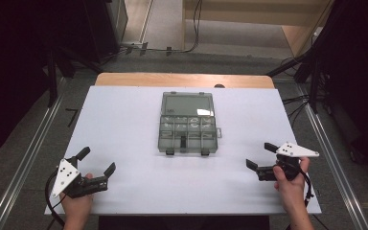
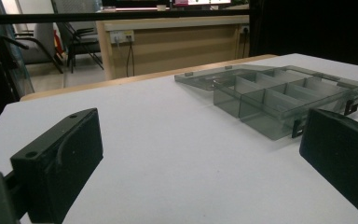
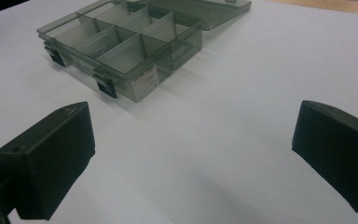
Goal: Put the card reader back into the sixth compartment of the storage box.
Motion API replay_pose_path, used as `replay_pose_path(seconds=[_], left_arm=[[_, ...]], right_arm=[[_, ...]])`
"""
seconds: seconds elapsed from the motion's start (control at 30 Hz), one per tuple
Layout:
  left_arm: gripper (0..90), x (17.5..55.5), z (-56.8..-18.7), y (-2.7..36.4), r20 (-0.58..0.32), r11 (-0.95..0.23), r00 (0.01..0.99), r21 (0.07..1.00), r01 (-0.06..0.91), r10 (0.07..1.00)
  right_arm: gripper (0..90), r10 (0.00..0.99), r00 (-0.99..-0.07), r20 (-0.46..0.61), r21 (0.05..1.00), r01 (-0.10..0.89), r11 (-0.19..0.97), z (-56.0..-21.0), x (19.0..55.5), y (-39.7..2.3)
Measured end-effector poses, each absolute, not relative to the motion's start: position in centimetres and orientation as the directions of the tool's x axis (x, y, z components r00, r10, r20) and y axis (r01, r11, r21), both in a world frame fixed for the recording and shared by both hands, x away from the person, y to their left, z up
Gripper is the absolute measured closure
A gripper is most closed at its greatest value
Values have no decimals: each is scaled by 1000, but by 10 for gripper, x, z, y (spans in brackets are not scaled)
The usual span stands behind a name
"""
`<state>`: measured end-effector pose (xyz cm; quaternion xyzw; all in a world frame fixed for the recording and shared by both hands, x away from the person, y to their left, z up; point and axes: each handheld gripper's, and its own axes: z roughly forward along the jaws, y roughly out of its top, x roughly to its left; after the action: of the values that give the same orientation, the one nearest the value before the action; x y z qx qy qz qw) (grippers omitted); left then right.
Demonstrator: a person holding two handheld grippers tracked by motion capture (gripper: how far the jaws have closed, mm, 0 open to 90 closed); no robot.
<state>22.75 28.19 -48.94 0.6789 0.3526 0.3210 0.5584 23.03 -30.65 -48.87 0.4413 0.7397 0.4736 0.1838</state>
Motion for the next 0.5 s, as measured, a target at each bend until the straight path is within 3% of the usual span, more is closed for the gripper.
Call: replay_pose_path(seconds=[0.5], left_arm=[[0, 227, -489, 282, 44, -129, 543, 984, 120, 838]], right_arm=[[0, 839, -524, 146, 887, 445, 124, -490, 216, -329]])
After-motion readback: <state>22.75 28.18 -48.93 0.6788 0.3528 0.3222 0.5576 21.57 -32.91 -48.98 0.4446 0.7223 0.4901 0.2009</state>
